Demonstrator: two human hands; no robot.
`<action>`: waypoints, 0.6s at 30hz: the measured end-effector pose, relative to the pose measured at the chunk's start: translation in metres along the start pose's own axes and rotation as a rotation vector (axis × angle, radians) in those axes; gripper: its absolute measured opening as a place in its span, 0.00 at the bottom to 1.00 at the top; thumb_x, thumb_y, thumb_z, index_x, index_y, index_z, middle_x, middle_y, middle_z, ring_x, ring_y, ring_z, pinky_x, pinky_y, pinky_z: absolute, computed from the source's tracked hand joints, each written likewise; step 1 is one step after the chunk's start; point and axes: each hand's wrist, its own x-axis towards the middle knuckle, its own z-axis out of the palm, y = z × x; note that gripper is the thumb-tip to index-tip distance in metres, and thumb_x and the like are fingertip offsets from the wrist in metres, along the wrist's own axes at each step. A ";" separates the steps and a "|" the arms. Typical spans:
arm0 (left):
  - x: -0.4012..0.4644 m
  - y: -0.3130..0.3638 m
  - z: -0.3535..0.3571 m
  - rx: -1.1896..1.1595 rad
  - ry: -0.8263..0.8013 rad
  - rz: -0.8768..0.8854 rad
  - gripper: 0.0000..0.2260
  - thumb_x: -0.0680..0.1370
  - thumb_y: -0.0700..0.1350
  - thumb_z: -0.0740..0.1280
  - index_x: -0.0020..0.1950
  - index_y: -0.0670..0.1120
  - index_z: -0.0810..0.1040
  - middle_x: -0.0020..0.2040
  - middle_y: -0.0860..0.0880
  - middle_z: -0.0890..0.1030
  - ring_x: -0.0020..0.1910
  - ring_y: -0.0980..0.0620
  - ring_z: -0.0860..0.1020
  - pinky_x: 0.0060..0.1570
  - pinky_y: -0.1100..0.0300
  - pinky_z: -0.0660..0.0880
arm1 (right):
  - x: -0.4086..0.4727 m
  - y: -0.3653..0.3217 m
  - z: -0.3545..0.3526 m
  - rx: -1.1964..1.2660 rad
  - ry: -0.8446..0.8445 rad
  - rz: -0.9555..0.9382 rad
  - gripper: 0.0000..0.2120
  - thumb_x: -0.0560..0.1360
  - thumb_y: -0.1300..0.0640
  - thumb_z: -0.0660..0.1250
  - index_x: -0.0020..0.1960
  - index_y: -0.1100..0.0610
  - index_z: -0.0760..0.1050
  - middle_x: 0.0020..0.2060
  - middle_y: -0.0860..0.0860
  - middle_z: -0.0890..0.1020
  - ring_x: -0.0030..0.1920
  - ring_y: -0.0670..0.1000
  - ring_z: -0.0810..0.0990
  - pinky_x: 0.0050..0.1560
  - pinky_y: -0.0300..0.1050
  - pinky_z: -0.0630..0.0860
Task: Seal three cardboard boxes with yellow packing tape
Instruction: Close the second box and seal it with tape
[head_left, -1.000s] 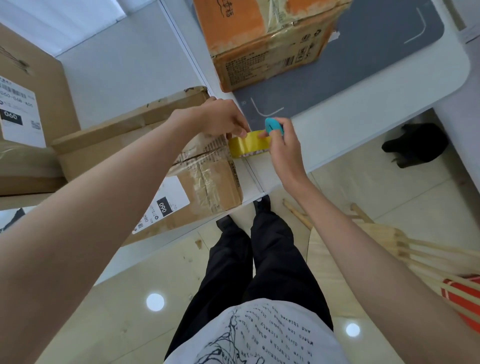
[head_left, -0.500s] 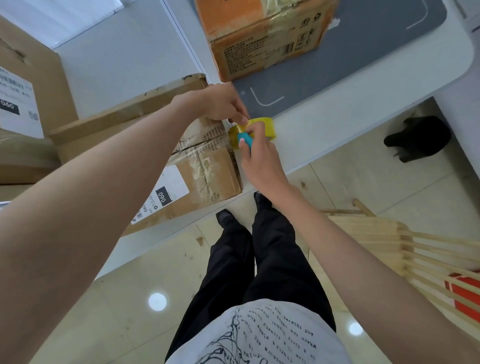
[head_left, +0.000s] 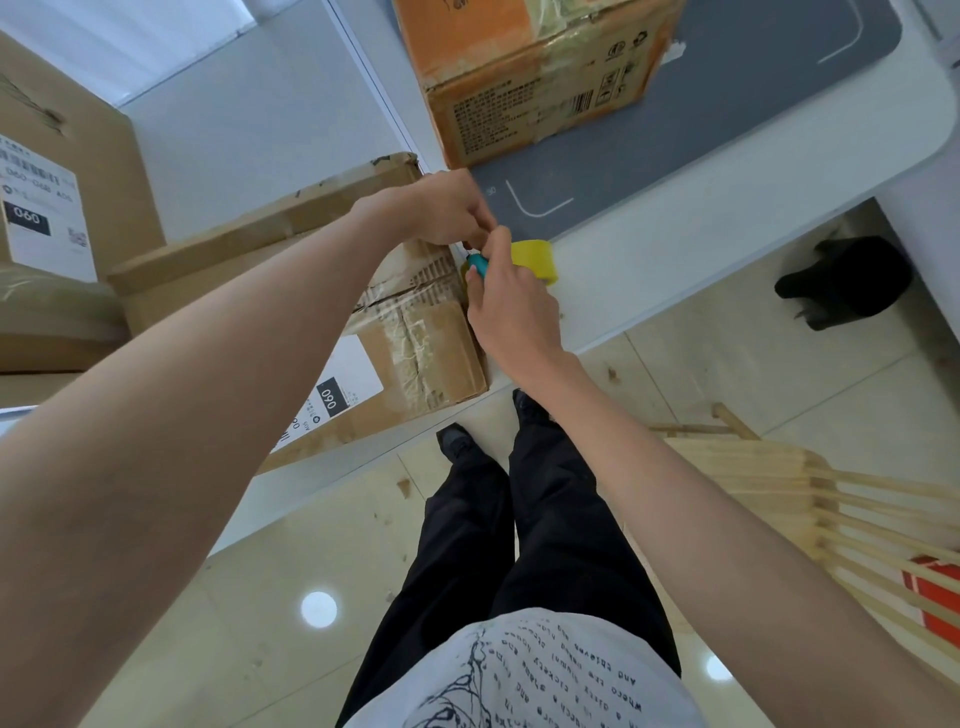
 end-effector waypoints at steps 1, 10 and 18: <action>-0.001 0.000 0.000 0.006 0.001 0.002 0.08 0.80 0.45 0.69 0.55 0.48 0.87 0.49 0.51 0.85 0.49 0.53 0.77 0.58 0.52 0.76 | 0.000 0.001 -0.001 -0.002 -0.010 -0.011 0.12 0.85 0.55 0.58 0.66 0.59 0.64 0.41 0.54 0.79 0.34 0.56 0.72 0.29 0.46 0.61; 0.001 -0.002 0.002 -0.041 0.009 0.000 0.12 0.79 0.53 0.71 0.60 0.53 0.85 0.55 0.53 0.85 0.55 0.54 0.78 0.65 0.53 0.71 | -0.028 0.034 -0.009 -0.008 -0.248 -0.060 0.08 0.84 0.57 0.57 0.62 0.56 0.65 0.40 0.52 0.76 0.38 0.57 0.74 0.35 0.51 0.67; 0.004 -0.004 0.005 -0.102 0.017 -0.015 0.11 0.79 0.55 0.70 0.59 0.54 0.85 0.52 0.50 0.86 0.55 0.50 0.80 0.68 0.49 0.69 | 0.015 0.096 -0.026 0.475 0.187 0.411 0.09 0.78 0.61 0.62 0.54 0.60 0.80 0.38 0.47 0.77 0.37 0.46 0.76 0.35 0.32 0.71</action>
